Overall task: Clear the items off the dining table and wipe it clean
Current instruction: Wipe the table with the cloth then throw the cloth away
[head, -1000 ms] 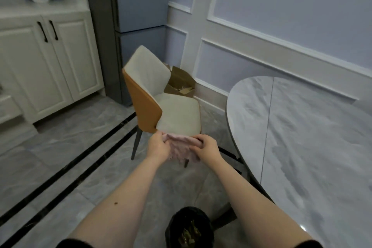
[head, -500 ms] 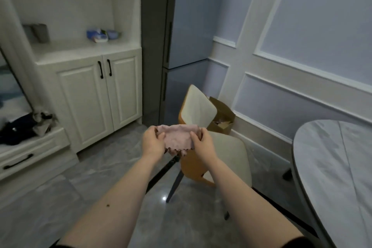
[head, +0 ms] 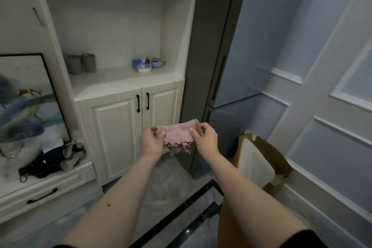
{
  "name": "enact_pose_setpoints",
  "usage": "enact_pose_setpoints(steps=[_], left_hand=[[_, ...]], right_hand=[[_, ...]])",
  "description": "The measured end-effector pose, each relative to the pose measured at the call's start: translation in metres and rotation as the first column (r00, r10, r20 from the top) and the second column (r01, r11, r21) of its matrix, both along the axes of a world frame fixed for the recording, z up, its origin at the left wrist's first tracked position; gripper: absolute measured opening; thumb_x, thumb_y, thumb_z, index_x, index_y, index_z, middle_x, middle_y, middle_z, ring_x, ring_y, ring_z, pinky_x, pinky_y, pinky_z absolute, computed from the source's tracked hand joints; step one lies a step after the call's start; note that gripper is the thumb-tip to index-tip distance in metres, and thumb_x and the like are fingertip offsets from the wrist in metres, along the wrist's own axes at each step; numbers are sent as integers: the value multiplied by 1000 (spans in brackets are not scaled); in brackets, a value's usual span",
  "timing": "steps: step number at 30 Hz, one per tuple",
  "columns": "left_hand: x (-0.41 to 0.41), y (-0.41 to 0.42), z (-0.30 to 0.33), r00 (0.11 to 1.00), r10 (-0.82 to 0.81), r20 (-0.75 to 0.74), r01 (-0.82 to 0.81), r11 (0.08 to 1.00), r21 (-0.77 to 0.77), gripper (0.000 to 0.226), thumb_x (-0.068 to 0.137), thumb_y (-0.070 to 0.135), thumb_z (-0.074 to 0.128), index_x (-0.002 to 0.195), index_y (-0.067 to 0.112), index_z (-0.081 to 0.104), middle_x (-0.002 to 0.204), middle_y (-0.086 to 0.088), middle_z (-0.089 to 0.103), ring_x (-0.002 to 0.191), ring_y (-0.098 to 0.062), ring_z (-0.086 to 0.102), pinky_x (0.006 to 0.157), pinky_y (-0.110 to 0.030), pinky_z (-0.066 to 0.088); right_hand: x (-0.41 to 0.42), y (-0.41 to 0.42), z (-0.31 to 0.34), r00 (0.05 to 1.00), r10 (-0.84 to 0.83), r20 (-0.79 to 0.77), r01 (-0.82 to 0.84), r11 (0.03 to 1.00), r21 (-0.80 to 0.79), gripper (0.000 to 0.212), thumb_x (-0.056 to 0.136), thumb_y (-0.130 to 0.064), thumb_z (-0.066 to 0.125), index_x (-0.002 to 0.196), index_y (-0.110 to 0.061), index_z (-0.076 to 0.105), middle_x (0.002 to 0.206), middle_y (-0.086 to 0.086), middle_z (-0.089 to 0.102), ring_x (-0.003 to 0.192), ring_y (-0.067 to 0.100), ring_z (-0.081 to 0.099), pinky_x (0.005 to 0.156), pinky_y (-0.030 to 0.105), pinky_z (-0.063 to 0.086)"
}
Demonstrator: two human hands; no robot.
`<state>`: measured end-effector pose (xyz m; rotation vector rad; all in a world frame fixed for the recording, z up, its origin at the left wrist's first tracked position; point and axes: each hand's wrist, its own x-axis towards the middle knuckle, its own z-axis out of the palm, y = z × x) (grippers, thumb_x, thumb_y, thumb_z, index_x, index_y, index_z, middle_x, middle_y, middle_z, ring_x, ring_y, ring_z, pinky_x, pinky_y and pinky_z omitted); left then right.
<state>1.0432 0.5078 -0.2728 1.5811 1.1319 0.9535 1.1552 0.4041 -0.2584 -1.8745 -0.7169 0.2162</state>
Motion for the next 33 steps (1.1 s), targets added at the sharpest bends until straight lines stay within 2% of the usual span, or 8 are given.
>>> enact_pose_setpoints(steps=[9, 14, 16, 22, 24, 27, 31, 33], left_hand=[[90, 173, 4, 991, 132, 31, -126, 981, -146, 34, 85, 12, 64, 111, 1, 45, 116, -21, 57, 104, -31, 57, 83, -29, 43], [154, 277, 5, 999, -41, 33, 48, 967, -249, 37, 75, 10, 66, 98, 13, 37, 98, -16, 55, 79, -26, 54, 62, -31, 47], [182, 313, 8, 995, -97, -23, 90, 975, -204, 27, 77, 10, 61, 94, 13, 41, 88, -13, 56, 72, -25, 52, 51, -26, 39], [267, 390, 18, 994, -71, -81, 71, 997, 0, 7, 83, 1, 53, 77, 4, 56, 87, -19, 60, 75, -27, 55, 62, -25, 37], [299, 412, 20, 991, -99, -93, 104, 993, 55, 17, 79, -9, 49, 75, 4, 60, 84, -17, 59, 74, -22, 52, 60, -20, 35], [346, 444, 17, 984, -145, -105, 152, 987, 54, 27, 77, -15, 46, 73, 7, 62, 71, -12, 58, 68, -22, 54, 51, -23, 37], [408, 489, 4, 978, -177, -109, 186, 979, 79, 24, 81, -5, 53, 63, 10, 60, 55, -7, 56, 56, -23, 55, 48, -31, 44], [440, 512, -2, 978, -162, -128, 176, 979, 105, 20, 81, -1, 55, 64, 6, 61, 60, -11, 59, 60, -24, 57, 53, -35, 47]], right_hand=[[92, 186, -4, 998, 1, -70, -4, 999, -38, 16, 87, -16, 63, 95, -2, 61, 89, 3, 60, 79, 12, 53, 52, 5, 32], [146, 279, -3, 991, -78, -109, 78, 997, -8, 9, 86, -12, 63, 90, -5, 59, 92, 3, 59, 85, 13, 55, 60, 14, 35], [171, 313, -1, 989, -99, -114, 95, 995, -39, 12, 85, -11, 63, 95, -5, 58, 90, 2, 59, 84, 14, 55, 68, 19, 38], [243, 389, -5, 992, -122, 30, 125, 987, -97, 28, 81, 9, 50, 101, -9, 44, 101, 2, 41, 75, 14, 46, 78, 31, 50], [272, 416, -9, 993, -99, -71, 95, 994, -57, 19, 83, 10, 44, 92, -6, 48, 94, -1, 41, 67, 10, 42, 72, 22, 48], [310, 453, -15, 934, -60, -353, 111, 986, 125, 18, 86, 4, 34, 83, -11, 44, 81, 4, 45, 71, 17, 45, 59, 28, 42], [359, 498, -25, 918, 7, -395, 74, 979, 189, 24, 93, -1, 32, 114, -13, 37, 92, 8, 46, 77, 21, 48, 61, 28, 41], [387, 524, -33, 955, -20, -296, 71, 984, 163, 32, 94, -2, 35, 123, -17, 34, 92, 9, 47, 77, 19, 49, 62, 28, 41]])
